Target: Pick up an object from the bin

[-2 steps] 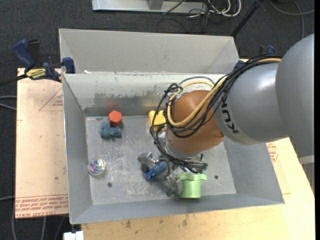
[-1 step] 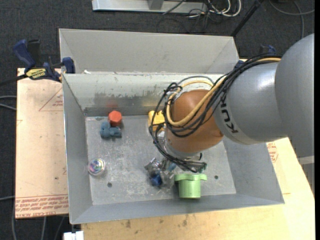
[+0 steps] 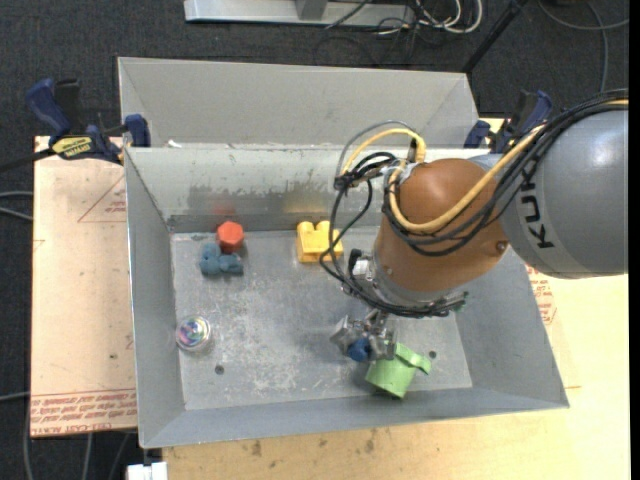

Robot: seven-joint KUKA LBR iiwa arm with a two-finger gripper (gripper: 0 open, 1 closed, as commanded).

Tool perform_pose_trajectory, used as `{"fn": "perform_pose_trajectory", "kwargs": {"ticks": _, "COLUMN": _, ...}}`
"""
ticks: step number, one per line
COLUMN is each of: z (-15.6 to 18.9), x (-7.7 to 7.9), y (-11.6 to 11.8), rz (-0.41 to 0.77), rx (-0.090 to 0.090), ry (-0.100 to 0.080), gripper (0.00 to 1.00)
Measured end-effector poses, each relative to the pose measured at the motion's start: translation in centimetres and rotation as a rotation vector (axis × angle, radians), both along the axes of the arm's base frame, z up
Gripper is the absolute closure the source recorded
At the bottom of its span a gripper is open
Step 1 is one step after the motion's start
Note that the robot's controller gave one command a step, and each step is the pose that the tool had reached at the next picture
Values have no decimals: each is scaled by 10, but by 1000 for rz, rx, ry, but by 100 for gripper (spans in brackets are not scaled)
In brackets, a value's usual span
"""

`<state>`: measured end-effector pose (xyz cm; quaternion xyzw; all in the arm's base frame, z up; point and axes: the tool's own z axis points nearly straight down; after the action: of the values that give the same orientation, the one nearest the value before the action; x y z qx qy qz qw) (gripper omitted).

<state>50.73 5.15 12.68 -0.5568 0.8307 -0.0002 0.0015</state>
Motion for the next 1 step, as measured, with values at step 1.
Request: {"fn": "perform_pose_trajectory", "kwargs": {"ticks": 1, "z": 109, "x": -16, "y": 8, "rz": 21, "rx": 1, "ry": -6, "gripper": 100}}
